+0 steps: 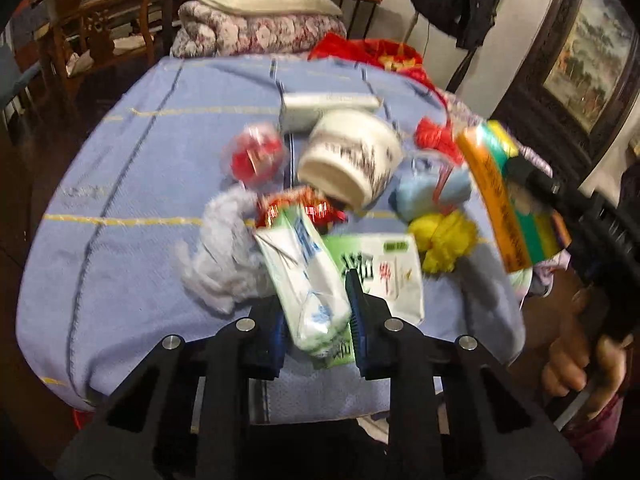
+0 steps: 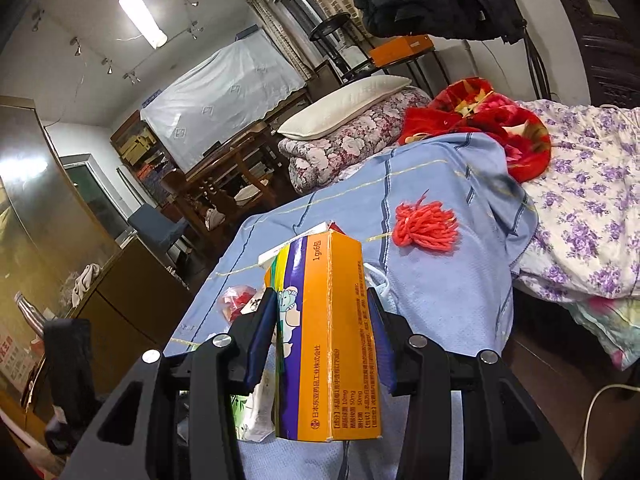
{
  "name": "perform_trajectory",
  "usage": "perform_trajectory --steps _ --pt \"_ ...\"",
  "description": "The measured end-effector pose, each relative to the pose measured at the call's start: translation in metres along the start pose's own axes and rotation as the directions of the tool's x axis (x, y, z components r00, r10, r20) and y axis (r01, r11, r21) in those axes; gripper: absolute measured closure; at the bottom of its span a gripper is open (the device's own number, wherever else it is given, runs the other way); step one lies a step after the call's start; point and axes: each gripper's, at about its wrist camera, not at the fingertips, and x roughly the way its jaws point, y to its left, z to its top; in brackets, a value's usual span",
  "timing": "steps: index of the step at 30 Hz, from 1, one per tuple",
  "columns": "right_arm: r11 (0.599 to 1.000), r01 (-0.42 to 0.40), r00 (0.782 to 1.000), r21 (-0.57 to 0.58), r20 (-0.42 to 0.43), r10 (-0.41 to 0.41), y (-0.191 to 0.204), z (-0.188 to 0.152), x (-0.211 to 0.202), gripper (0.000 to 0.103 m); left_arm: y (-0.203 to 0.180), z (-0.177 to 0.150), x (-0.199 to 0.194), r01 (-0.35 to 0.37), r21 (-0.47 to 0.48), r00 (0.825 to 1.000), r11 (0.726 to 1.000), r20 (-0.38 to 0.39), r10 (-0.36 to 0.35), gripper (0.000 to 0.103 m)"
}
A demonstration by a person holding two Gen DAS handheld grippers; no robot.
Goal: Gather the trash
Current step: 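Grasp the green-and-white milk carton with the left tool while the right tool holds the box, then carry the milk carton to the wastebasket and open the left tool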
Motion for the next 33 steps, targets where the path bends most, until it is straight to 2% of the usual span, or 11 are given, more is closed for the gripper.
perform_trajectory --steps 4,6,11,16,20,23,28,33 --pt "1.0 0.003 1.0 -0.004 0.013 -0.003 0.002 0.0 -0.007 0.059 -0.002 0.007 -0.01 -0.02 0.031 0.999 0.999 0.035 0.019 0.076" --pt "1.0 0.005 1.0 -0.006 0.014 -0.005 0.004 -0.001 -0.009 0.059 -0.003 0.006 -0.006 -0.014 0.042 1.0 0.999 0.015 0.014 0.076" --pt "1.0 0.004 1.0 -0.005 0.007 -0.004 0.005 -0.003 -0.01 0.059 0.0 -0.012 0.014 -0.052 0.06 0.998 0.997 -0.032 0.054 0.076" --pt "1.0 -0.002 1.0 -0.01 -0.003 0.002 0.007 -0.002 -0.007 0.059 0.007 -0.016 0.018 -0.023 0.044 0.999 0.999 -0.027 0.024 0.075" --pt "1.0 0.0 1.0 -0.022 0.006 0.001 0.009 -0.001 -0.009 0.059 0.014 -0.015 0.018 0.008 -0.004 0.999 1.0 -0.032 -0.008 0.076" --pt "1.0 0.003 1.0 -0.02 0.016 -0.002 0.007 0.001 -0.012 0.059 0.015 -0.012 0.008 0.021 -0.011 1.0 1.0 -0.002 -0.021 0.084" --pt "1.0 0.003 1.0 -0.018 0.024 -0.003 0.008 0.002 -0.017 0.059 0.017 -0.001 -0.014 0.028 -0.009 0.998 1.0 0.049 -0.028 0.086" --pt "0.999 -0.006 1.0 -0.036 0.027 0.007 0.019 0.001 -0.023 0.059 0.033 0.007 -0.044 0.006 -0.043 0.993 0.999 0.114 -0.001 0.086"
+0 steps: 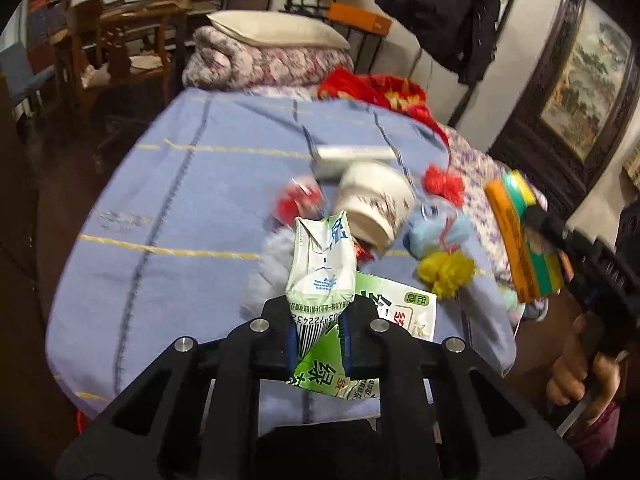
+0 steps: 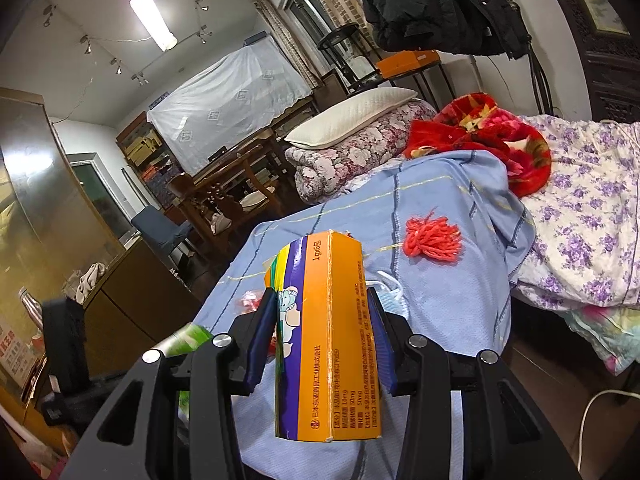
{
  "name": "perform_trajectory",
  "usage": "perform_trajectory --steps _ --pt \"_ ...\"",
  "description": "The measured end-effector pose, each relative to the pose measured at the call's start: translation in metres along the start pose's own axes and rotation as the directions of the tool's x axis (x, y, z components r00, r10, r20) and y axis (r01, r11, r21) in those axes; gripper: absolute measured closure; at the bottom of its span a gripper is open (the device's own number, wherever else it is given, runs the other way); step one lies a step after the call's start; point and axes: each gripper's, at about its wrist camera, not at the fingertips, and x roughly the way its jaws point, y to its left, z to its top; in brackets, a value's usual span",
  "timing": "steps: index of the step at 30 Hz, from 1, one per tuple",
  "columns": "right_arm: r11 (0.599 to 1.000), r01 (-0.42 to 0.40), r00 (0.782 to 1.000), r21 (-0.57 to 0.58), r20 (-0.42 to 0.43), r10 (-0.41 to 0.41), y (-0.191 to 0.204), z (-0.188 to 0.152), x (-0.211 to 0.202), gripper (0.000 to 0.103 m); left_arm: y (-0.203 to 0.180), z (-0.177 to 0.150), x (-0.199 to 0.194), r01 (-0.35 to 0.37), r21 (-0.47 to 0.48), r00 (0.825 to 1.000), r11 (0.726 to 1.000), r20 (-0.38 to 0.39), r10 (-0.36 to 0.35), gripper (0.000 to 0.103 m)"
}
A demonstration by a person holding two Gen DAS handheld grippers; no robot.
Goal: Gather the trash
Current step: 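Carry the milk carton to the wastebasket and open the left tool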
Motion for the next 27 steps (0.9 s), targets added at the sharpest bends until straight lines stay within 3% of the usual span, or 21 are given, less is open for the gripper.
perform_trajectory --steps 7,11,20,27 --pt "0.999 -0.033 0.999 -0.038 -0.008 0.033 0.026 -0.001 -0.002 0.059 0.049 -0.004 -0.058 -0.105 -0.052 0.991 0.993 0.073 0.109 0.086" --pt "0.995 -0.065 0.997 -0.079 -0.038 0.062 0.055 -0.008 0.006 0.059 0.102 -0.029 -0.096 -0.202 -0.132 0.974 0.97 0.072 0.213 0.086" --pt "0.971 -0.142 0.984 -0.19 -0.131 0.119 0.138 -0.03 0.032 0.059 0.21 -0.112 -0.131 -0.336 -0.31 0.94 0.889 -0.05 0.337 0.086" --pt "0.947 -0.185 0.967 -0.261 -0.22 0.128 0.199 -0.055 0.053 0.059 0.256 -0.164 -0.125 -0.394 -0.334 0.919 0.856 -0.16 0.36 0.084"
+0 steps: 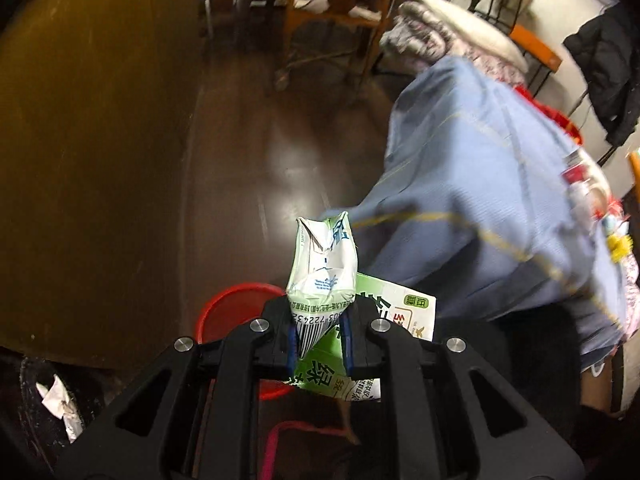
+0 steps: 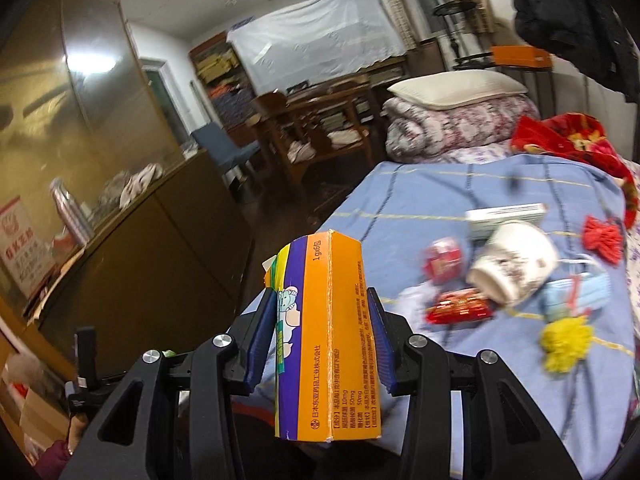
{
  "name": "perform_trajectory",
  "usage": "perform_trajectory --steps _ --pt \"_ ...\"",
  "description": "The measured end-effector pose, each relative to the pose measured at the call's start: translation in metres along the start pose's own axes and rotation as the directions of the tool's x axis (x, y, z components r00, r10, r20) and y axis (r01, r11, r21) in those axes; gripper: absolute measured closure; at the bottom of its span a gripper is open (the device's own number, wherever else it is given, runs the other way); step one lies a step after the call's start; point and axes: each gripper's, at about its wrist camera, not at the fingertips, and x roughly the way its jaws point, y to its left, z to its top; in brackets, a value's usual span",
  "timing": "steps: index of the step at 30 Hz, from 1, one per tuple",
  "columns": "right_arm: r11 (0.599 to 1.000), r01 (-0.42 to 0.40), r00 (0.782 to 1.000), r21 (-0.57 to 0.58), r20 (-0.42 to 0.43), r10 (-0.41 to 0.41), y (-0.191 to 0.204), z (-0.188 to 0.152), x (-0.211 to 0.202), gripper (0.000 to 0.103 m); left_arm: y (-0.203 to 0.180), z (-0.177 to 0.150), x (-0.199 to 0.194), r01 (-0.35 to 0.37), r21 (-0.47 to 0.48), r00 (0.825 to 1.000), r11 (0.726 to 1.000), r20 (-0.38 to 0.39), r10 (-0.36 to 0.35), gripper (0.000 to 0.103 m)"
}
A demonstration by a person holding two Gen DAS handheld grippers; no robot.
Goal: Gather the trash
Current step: 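Carry the milk carton to the wastebasket and open the left tool, then carry the orange box to the wastebasket and open the right tool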
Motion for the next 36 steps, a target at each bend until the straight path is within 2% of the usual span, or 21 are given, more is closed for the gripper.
perform_trajectory --steps 3,5,7,9,13,16,18,20,22,24,25,29,33,34,36 --pt "0.999 -0.009 0.999 -0.032 -0.034 0.008 0.021 -0.003 0.013 0.059 0.015 -0.008 0.01 0.005 -0.023 0.999 1.0 -0.034 -0.006 0.07" --pt "0.998 -0.015 0.998 -0.055 -0.061 0.012 0.035 -0.005 0.023 0.059 0.026 -0.01 0.012 0.006 -0.053 0.999 0.999 -0.043 -0.008 0.04" --pt "0.997 -0.021 0.996 -0.072 -0.082 0.015 0.046 -0.007 0.03 0.059 0.034 -0.013 0.009 0.008 -0.082 0.999 0.997 -0.038 -0.011 0.032" --pt "0.996 -0.033 0.994 -0.088 -0.104 0.024 0.06 -0.008 0.039 0.059 0.043 -0.015 0.003 -0.001 -0.104 0.999 0.995 -0.04 -0.003 0.029" --pt "0.99 -0.069 0.987 -0.124 -0.152 0.05 0.087 -0.014 0.058 0.059 0.063 -0.025 -0.021 -0.065 -0.166 0.997 0.984 -0.047 0.059 0.022" --pt "0.982 -0.107 0.976 -0.156 -0.202 0.074 0.112 -0.021 0.075 0.059 0.077 -0.039 -0.048 -0.127 -0.248 0.991 0.961 -0.067 0.114 0.015" --pt "0.974 -0.141 0.966 -0.179 -0.24 0.096 0.13 -0.027 0.087 0.059 0.085 -0.051 -0.067 -0.181 -0.311 0.984 0.933 -0.062 0.17 0.009" --pt "0.964 -0.177 0.954 -0.198 -0.277 0.119 0.151 -0.033 0.097 0.059 0.094 -0.063 -0.075 -0.192 -0.363 0.981 0.912 -0.056 0.184 0.007" --pt "0.951 -0.218 0.938 -0.219 -0.317 0.141 0.174 -0.039 0.108 0.059 0.098 -0.068 -0.072 -0.197 -0.367 0.98 0.909 -0.066 0.186 0.007" --pt "0.939 -0.242 0.928 -0.243 -0.341 0.15 0.193 -0.044 0.115 0.059 0.104 -0.069 -0.066 -0.265 -0.351 0.964 0.898 -0.102 0.245 0.007" --pt "0.935 -0.251 0.925 -0.253 -0.348 0.154 0.2 -0.046 0.118 0.059 0.105 -0.068 -0.065 -0.273 -0.352 0.962 0.895 -0.105 0.252 0.007" --pt "0.915 -0.303 0.903 -0.266 -0.387 0.186 0.232 -0.059 0.134 0.059 0.111 -0.065 -0.075 -0.251 -0.37 0.967 0.894 -0.061 0.246 0.007" --pt "0.894 -0.356 0.872 -0.271 -0.439 0.215 0.259 -0.075 0.152 0.059 0.113 -0.064 -0.076 -0.309 -0.356 0.949 0.882 -0.057 0.309 0.007" --pt "0.89 -0.366 0.866 -0.272 -0.45 0.218 0.263 -0.077 0.154 0.057 0.113 -0.064 -0.075 -0.311 -0.36 0.948 0.879 -0.056 0.313 0.007" --pt "0.878 -0.401 0.839 -0.262 -0.489 0.238 0.276 -0.083 0.164 0.055 0.115 -0.063 -0.074 -0.301 -0.376 0.951 0.876 -0.05 0.305 0.007"
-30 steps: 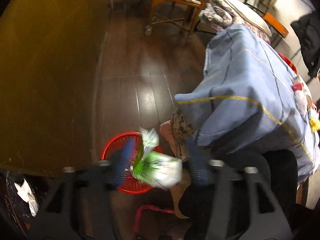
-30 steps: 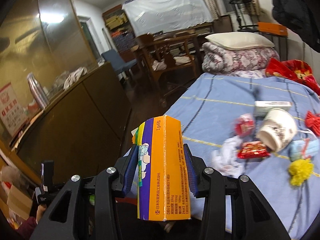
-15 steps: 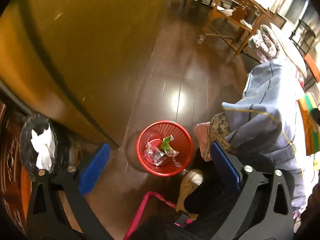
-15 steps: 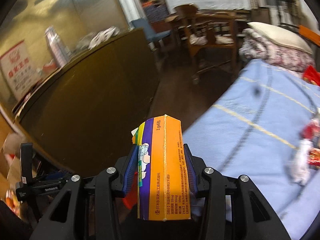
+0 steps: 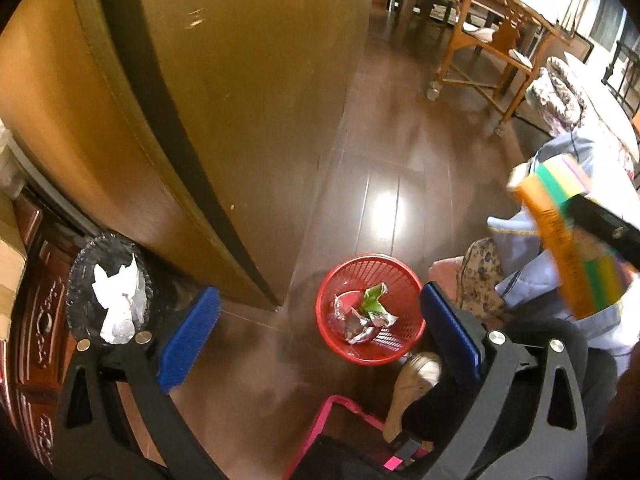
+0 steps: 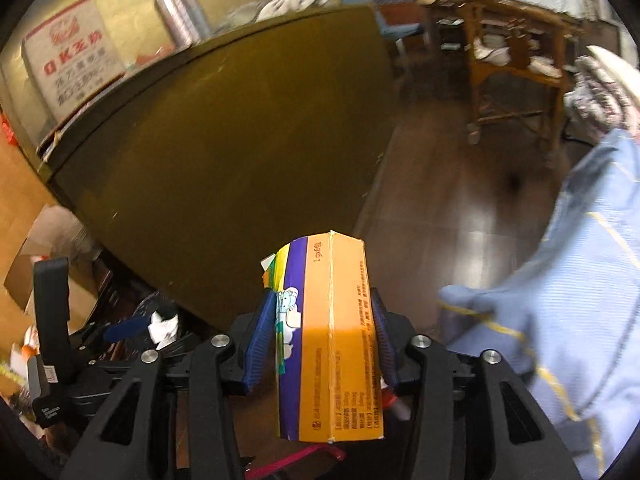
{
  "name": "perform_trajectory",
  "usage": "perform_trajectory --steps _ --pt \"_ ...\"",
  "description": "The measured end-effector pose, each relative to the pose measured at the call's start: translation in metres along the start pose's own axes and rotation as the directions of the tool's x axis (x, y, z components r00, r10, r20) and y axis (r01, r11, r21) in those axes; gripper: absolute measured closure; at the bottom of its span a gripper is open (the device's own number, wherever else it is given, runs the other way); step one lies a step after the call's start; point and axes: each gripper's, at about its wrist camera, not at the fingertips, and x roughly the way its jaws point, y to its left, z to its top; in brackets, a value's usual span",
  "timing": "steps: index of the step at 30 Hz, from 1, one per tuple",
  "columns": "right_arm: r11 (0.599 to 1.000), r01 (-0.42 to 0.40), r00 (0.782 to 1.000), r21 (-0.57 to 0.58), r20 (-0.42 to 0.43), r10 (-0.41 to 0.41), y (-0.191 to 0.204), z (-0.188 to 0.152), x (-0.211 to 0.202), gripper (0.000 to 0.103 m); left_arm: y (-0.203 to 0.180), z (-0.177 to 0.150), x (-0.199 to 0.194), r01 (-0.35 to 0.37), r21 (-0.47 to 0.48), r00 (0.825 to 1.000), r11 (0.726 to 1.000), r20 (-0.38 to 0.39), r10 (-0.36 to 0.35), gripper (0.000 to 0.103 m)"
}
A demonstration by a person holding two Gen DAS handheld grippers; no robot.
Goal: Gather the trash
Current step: 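Carry the orange box to the wastebasket and open the right tool, then move both tools back over the table toward the remaining trash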
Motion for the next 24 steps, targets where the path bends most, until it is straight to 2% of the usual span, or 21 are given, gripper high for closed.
perform_trajectory --steps 1,2,6,13,24 --pt "1.0 -0.018 1.0 0.003 -0.009 0.018 0.002 0.001 0.004 0.049 0.001 0.0 0.0 0.001 -0.007 1.0 1.0 0.002 -0.001 0.007" --pt "1.0 -0.03 0.999 0.01 -0.012 0.03 0.004 0.003 0.008 0.047 0.002 0.001 0.0 -0.002 -0.011 1.0 1.0 0.004 0.002 0.007" --pt "0.999 -0.03 1.0 0.015 0.005 0.03 0.003 0.006 0.005 0.047 0.0 0.001 0.002 -0.018 -0.004 1.0 1.0 0.001 0.018 0.007" --pt "0.997 0.006 0.998 0.078 0.054 -0.01 -0.022 -0.005 -0.024 0.047 -0.01 -0.002 -0.001 -0.023 0.03 1.0 0.999 0.018 0.023 0.007" --pt "0.991 0.039 0.985 0.131 0.16 -0.06 -0.043 -0.026 -0.085 0.046 -0.032 -0.011 -0.016 -0.02 0.099 0.998 0.995 0.068 0.013 0.007"
